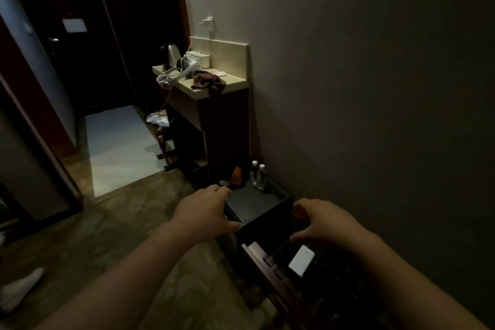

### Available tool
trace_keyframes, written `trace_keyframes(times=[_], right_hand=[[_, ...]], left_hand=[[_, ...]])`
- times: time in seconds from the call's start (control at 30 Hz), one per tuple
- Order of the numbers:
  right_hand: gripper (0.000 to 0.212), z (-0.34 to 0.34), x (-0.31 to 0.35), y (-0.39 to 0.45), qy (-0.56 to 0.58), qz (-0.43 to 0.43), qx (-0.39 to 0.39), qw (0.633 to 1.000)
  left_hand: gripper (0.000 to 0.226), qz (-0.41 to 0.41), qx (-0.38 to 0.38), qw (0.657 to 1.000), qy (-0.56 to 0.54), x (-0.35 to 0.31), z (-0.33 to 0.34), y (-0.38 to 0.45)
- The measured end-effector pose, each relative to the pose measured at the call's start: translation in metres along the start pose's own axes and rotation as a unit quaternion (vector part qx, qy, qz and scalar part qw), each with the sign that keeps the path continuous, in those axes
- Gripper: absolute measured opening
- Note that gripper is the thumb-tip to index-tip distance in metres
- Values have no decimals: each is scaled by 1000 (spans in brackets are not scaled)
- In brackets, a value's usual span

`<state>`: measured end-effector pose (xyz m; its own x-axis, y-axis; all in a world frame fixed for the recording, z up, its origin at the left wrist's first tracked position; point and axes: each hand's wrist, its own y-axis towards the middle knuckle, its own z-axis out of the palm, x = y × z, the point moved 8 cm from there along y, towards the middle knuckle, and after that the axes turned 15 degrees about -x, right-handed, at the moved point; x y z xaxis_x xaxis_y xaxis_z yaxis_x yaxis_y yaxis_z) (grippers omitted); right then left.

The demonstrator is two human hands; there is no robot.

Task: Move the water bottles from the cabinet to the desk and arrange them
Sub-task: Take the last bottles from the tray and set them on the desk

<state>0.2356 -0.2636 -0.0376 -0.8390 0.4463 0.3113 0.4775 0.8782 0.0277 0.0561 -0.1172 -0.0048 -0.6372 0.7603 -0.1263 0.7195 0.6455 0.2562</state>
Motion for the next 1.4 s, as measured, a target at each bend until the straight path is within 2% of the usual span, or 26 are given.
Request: trace_keyframes(times=[0.2,0.37,0.5,0.63,0.77,1.0,1.2,1.4], right_hand=[[83,24,-16,120,-11,13,15,1000],[74,28,-19,250,-9,10,4,1000],[75,29,-27,341,-21,8,-8,1000],[77,33,-39,410,-29,18,-4,999],[81,46,-54,462,-19,47,-19,999],[87,96,-88,531,-10,150,-42,988],[86,171,-121,578,18,267,-11,964],[82,271,-150,606,28,341,42,939]], left_hand=[[82,21,7,1000,1,35,45,113],[77,32,-2,999,16,68,65,234],[80,50,-15,998,37,82,86,321],[75,65,-26,997,35,95,118,386],[83,95,-23,995,27,109,158,443],[79,185,45,982,7,127,264,538],[79,247,131,960,-19,141,379,596],[91,199,230,947,-108,163,506,620]])
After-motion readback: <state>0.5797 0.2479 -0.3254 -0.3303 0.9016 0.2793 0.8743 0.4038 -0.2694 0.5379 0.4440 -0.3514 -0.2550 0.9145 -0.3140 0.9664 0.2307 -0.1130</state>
